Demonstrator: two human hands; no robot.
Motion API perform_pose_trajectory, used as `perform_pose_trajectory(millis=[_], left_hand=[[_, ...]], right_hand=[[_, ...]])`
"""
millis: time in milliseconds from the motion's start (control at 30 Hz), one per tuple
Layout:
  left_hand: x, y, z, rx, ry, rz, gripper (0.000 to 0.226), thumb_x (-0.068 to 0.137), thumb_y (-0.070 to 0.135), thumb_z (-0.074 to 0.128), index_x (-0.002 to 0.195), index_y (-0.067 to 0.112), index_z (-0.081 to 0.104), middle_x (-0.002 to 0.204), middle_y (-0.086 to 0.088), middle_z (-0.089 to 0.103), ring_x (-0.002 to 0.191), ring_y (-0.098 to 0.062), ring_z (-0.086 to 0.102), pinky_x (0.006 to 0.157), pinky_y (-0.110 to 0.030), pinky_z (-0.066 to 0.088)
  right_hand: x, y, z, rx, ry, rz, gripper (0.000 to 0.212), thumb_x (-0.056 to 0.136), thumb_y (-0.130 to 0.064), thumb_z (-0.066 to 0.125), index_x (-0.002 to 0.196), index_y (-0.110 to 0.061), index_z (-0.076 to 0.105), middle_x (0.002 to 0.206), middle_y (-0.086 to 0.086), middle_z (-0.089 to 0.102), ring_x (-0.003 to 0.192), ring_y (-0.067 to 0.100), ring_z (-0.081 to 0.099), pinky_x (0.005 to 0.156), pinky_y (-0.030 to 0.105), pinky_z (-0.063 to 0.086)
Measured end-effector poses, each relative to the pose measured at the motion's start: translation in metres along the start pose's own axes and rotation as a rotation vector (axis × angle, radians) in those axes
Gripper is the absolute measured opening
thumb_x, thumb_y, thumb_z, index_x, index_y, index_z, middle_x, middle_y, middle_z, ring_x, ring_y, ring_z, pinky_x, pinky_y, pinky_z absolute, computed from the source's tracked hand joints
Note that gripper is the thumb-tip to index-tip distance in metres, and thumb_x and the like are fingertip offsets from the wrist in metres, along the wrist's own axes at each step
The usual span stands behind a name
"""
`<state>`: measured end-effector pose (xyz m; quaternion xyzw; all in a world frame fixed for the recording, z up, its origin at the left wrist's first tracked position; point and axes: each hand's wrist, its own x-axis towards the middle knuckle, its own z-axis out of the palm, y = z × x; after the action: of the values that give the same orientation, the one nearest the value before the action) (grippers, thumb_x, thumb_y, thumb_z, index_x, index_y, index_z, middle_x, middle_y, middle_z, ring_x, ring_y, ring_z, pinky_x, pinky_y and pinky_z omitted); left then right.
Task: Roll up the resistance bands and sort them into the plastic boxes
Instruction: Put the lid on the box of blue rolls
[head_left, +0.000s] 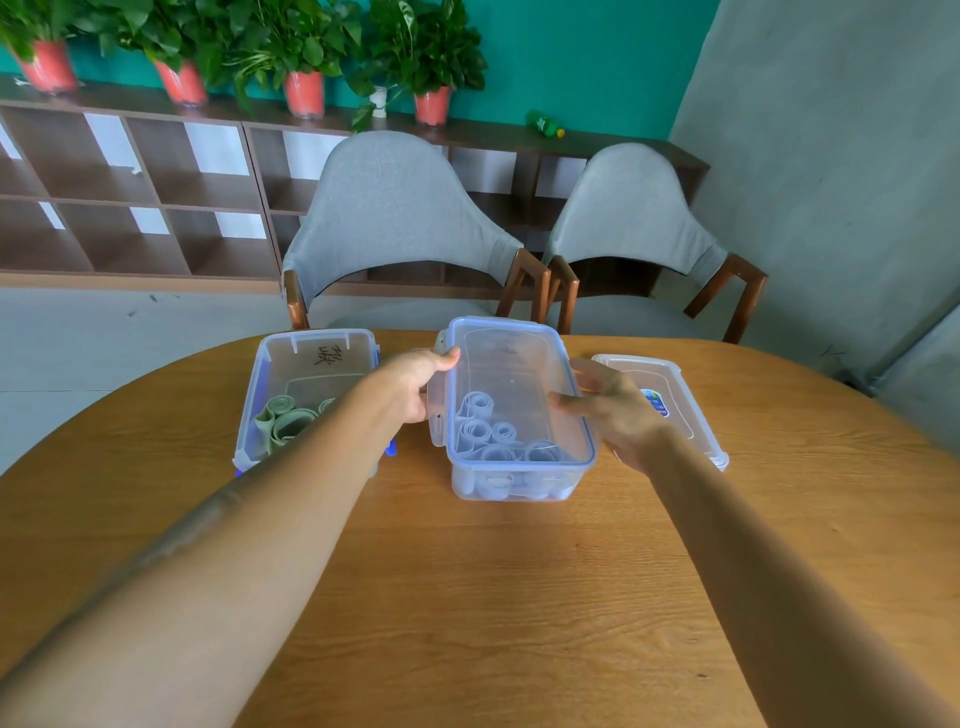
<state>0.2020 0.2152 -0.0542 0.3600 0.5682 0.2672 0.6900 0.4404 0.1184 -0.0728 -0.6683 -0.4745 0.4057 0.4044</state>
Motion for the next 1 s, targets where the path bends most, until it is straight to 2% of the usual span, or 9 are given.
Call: perform_pose_trajectory(millis=[167,300,367,500,633,733,867,933,1000], left_hand=[[-0.006,0.003,0.004,0.046,0.008,-0.018,0.035,0.090,0.026,0.075,0.117,0.008,0.063,0.112,-0.013,0.072,0.099,-0.030,0.071,0.087,-0.046,0.059],[-0.005,0.001,0.006,0.036,0.020,0.053,0.023,0.095,0.026,0.068,0.110,0.010,0.062,0.113,-0.013,0.072,0.094,-0.028,0.071,0.069,-0.043,0.059],[-0.004,-0.001,0.014,0.118,0.119,0.151,0.019,0.100,0.027,0.062,0.107,0.009,0.060,0.112,-0.012,0.069,0.087,-0.025,0.067,0.061,-0.036,0.053],[-0.012,-0.011,0.032,0.516,0.354,0.314,0.033,0.109,0.025,0.038,0.126,0.002,0.055,0.088,-0.008,0.054,0.067,-0.017,0.048,0.051,-0.027,0.033],[-0.008,-0.021,0.038,0.571,0.358,0.347,0.049,0.111,0.030,0.023,0.122,0.001,0.060,0.114,-0.017,0.066,0.087,-0.028,0.064,0.065,-0.033,0.043],[-0.006,-0.021,0.039,0.517,0.319,0.303,0.052,0.110,0.034,0.018,0.123,0.002,0.057,0.100,-0.013,0.064,0.073,-0.020,0.054,0.069,-0.032,0.042],[-0.012,-0.025,0.042,0.438,0.238,0.270,0.054,0.110,0.041,0.015,0.137,0.010,0.050,0.079,0.002,0.050,0.068,-0.010,0.047,0.055,-0.026,0.035],[-0.013,-0.025,0.042,0.408,0.206,0.275,0.054,0.110,0.043,0.016,0.142,0.013,0.046,0.080,0.005,0.046,0.067,-0.007,0.042,0.055,-0.024,0.031],[-0.012,-0.026,0.039,0.377,0.175,0.296,0.053,0.109,0.045,0.018,0.144,0.016,0.045,0.094,0.004,0.050,0.069,-0.005,0.042,0.056,-0.024,0.030]], right_hand=[[-0.001,-0.006,0.001,0.005,-0.013,0.015,0.084,0.060,-0.041,0.087,0.137,-0.031,0.055,0.127,-0.001,0.064,0.113,0.026,0.063,0.092,0.053,0.057],[0.000,-0.007,0.002,-0.011,-0.019,0.009,0.076,0.070,-0.031,0.084,0.139,-0.027,0.052,0.127,0.000,0.064,0.113,0.026,0.063,0.093,0.054,0.056],[0.001,-0.007,0.003,-0.037,-0.012,0.003,0.071,0.078,-0.026,0.082,0.142,-0.026,0.049,0.127,0.000,0.062,0.112,0.024,0.062,0.093,0.052,0.056],[-0.002,-0.007,0.003,-0.052,-0.037,-0.027,0.067,0.077,-0.033,0.080,0.138,-0.026,0.053,0.124,0.000,0.064,0.110,0.023,0.064,0.091,0.051,0.058],[-0.002,-0.008,0.002,-0.043,-0.066,-0.036,0.053,0.085,-0.026,0.076,0.135,-0.026,0.056,0.121,0.000,0.066,0.109,0.022,0.064,0.089,0.047,0.059],[-0.001,-0.009,0.005,0.007,-0.052,-0.004,0.062,0.081,-0.028,0.076,0.138,-0.024,0.053,0.122,0.001,0.066,0.110,0.024,0.064,0.088,0.043,0.057],[-0.003,-0.009,0.009,0.051,0.025,0.014,0.064,0.082,-0.029,0.074,0.140,-0.024,0.048,0.123,0.002,0.064,0.107,0.022,0.064,0.081,0.037,0.056],[-0.005,-0.008,0.010,0.059,0.048,0.004,0.060,0.088,-0.027,0.072,0.142,-0.024,0.046,0.124,0.002,0.063,0.104,0.019,0.063,0.073,0.031,0.053],[-0.007,-0.007,0.012,0.053,0.058,-0.002,0.061,0.091,-0.026,0.071,0.145,-0.023,0.044,0.126,0.001,0.062,0.102,0.017,0.063,0.069,0.027,0.051]])
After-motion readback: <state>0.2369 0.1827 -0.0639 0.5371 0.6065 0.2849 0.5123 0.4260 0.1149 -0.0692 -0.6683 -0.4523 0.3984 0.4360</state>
